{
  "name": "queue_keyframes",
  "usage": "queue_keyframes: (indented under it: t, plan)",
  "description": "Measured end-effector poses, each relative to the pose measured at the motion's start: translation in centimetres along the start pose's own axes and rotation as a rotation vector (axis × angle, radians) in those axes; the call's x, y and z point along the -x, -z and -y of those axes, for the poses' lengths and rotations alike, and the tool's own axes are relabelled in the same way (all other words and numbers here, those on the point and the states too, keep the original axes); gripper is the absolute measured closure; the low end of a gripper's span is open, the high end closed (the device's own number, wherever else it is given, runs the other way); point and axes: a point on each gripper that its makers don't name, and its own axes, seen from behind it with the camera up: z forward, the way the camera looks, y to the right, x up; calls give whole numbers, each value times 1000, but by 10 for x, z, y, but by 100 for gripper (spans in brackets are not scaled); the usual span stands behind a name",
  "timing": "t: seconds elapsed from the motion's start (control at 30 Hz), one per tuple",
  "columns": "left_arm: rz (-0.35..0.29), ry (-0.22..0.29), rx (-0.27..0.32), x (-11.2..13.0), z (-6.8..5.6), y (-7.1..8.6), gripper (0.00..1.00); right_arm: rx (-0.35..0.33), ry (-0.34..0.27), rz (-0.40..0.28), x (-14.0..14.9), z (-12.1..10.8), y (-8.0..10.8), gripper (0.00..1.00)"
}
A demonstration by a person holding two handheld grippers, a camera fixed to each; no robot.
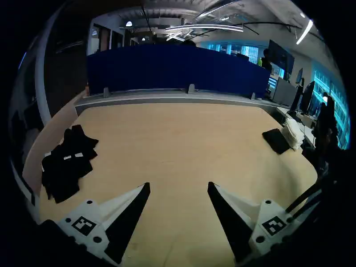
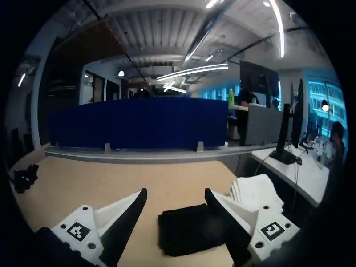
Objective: Fold towel
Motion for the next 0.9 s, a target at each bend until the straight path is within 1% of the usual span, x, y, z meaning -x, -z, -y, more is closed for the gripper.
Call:
queue_keyframes:
  t: [0.1,0.2,0.3,0.4,0.5,0.6,0.7,0.8,0.9]
  plan:
    - [-13,7,4,-3,1,-1,4,6,40,-45,-20,14,10,0]
    - [-26,11,7,-7,1,-3,4,9,71,-70,-36,33,19,0]
    - [-40,16,12,-12,2,-5,4,3,88,-95,-50,53,27,0]
    - [-52,24,16,-15,2,-8,4,-5,94,-104,-57,72,32,0]
    - [-61,28,21,-17,3,-10,4,-10,84,-109,-62,90,38,0]
    - [-71,28,25,-20,4,-11,4,-32,68,-117,-66,112,44,0]
    - [-80,30,25,-21,7,-12,4,-51,57,-117,-67,127,49,0]
    - [-100,34,17,-25,13,-12,4,-54,44,-115,-69,136,51,0]
    - [-146,41,2,-36,20,-10,4,-63,34,-118,-72,145,53,0]
